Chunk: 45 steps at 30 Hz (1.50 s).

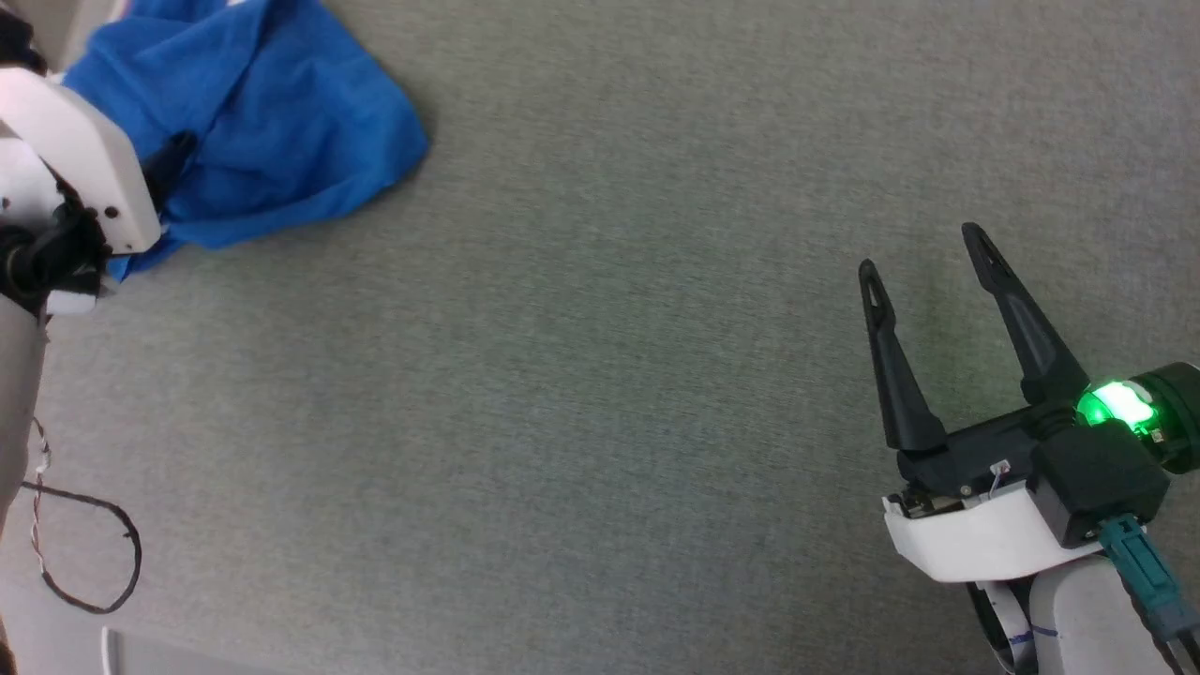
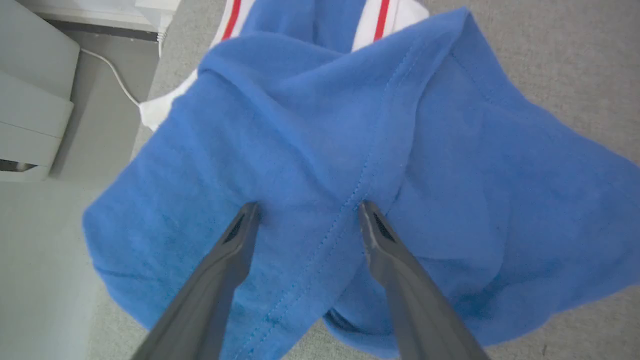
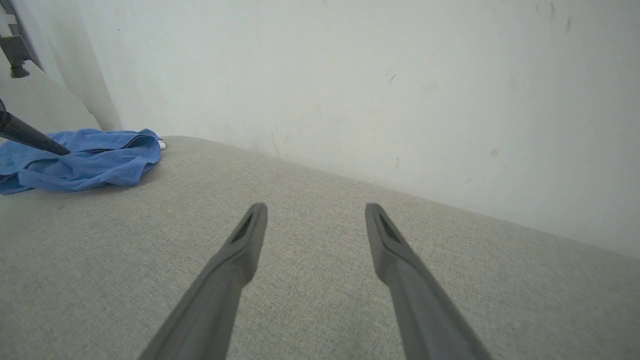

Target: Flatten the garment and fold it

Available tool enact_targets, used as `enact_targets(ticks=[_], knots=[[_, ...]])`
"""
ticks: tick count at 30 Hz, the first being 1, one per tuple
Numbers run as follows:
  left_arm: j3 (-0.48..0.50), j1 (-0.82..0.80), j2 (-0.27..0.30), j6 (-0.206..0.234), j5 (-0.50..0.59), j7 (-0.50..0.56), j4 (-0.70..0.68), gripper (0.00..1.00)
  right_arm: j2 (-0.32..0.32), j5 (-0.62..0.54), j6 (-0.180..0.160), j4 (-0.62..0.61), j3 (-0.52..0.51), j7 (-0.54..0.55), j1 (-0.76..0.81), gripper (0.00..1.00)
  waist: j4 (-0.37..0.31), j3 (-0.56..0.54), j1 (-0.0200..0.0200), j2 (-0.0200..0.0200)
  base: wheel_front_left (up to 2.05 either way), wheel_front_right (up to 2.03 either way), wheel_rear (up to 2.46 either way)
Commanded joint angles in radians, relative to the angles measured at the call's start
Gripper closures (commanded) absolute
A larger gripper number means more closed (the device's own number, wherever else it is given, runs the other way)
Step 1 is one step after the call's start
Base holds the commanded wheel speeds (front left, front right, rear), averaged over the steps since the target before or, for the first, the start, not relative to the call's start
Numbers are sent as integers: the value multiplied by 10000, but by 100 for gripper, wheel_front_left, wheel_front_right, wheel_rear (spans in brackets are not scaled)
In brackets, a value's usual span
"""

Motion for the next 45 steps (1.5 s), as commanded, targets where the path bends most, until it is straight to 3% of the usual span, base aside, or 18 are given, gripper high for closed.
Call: enact_targets(ticks=[1,5,11,12,13,14,20,24,36,45], knots=[[-93,-59,54,-7,-292,216,141,0,-4,-8,-9,-87,16,19,-160,0,-656,669,-1,0,0,0,0],[-232,-22,76,-7,-795,568,291,0,-3,66,-9,-139,29,32,-135,0,-775,832,-1,0,0,0,0],[-742,42,37,-7,-1937,2435,179,0,-2,355,-9,-345,-740,3,-96,0,-848,982,-1,0,0,0,0],[-774,92,15,-7,-2200,2737,139,5,-2,371,-9,-362,-754,6,-101,0,-847,989,-1,0,0,0,0],[-816,141,4,-7,-2429,2998,73,87,-2,368,-9,-371,-744,11,-105,0,-845,988,-1,0,0,0,0],[-859,181,25,-7,-2609,3172,-8,100,-2,358,-9,-371,-732,15,-110,0,-838,984,-1,0,0,0,0],[-996,171,404,-7,-2954,2493,-392,100,-2,405,-9,-224,-745,-6,-143,0,-752,735,-1,0,0,0,0],[-784,66,595,-7,-2897,572,-441,100,-2,533,-9,135,-705,-139,-103,0,-690,117,-1,0,0,0,0],[-1748,-38,1463,-7,-1527,-3816,-1247,100,-1,1353,-9,1336,-896,-548,32,0,-612,-2504,-1,0,0,0,0],[-2546,94,1448,-7,-1014,-5366,-3201,100,-1,1713,-9,2388,-1596,-699,232,0,-763,-3950,-1,0,0,0,0]])
